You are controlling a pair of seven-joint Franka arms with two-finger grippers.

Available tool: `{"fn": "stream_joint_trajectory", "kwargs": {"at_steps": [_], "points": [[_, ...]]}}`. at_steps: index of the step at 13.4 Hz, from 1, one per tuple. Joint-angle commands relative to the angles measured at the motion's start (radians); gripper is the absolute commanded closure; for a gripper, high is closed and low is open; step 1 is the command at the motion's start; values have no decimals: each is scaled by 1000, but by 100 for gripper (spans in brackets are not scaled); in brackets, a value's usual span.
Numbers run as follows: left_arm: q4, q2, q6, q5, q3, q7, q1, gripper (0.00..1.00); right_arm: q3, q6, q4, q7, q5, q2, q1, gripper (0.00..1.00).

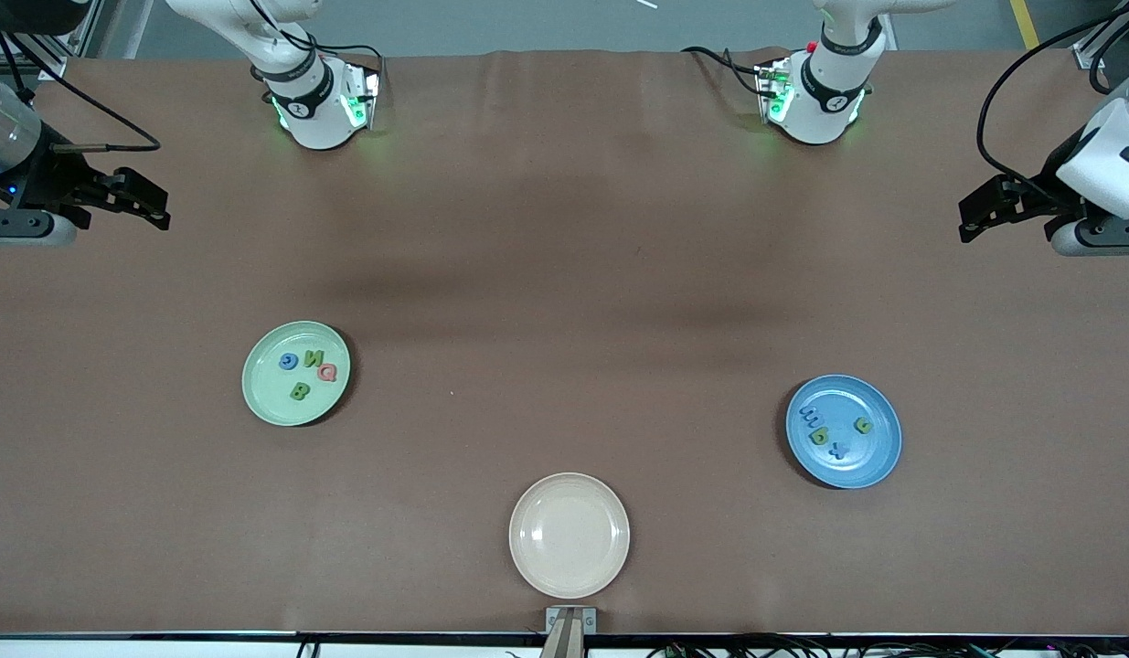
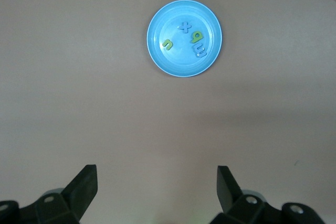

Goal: Sort upper and lower case letters into plates

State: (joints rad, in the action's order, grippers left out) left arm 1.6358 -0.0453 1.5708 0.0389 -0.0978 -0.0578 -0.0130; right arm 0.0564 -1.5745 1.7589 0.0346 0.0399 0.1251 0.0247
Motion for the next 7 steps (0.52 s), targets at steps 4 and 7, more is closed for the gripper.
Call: {"fn": "stream_joint_trajectory", "kwargs": {"at_steps": [4,7], "points": [[27,-34,-17,-51,-17,-2,4,0,-12,-76,27,-2,-95,16,14,0],[26,-39,-23,-71,-25,-10,5,0,-12,-79,-8,-5,-78,-16,14,0]]}}
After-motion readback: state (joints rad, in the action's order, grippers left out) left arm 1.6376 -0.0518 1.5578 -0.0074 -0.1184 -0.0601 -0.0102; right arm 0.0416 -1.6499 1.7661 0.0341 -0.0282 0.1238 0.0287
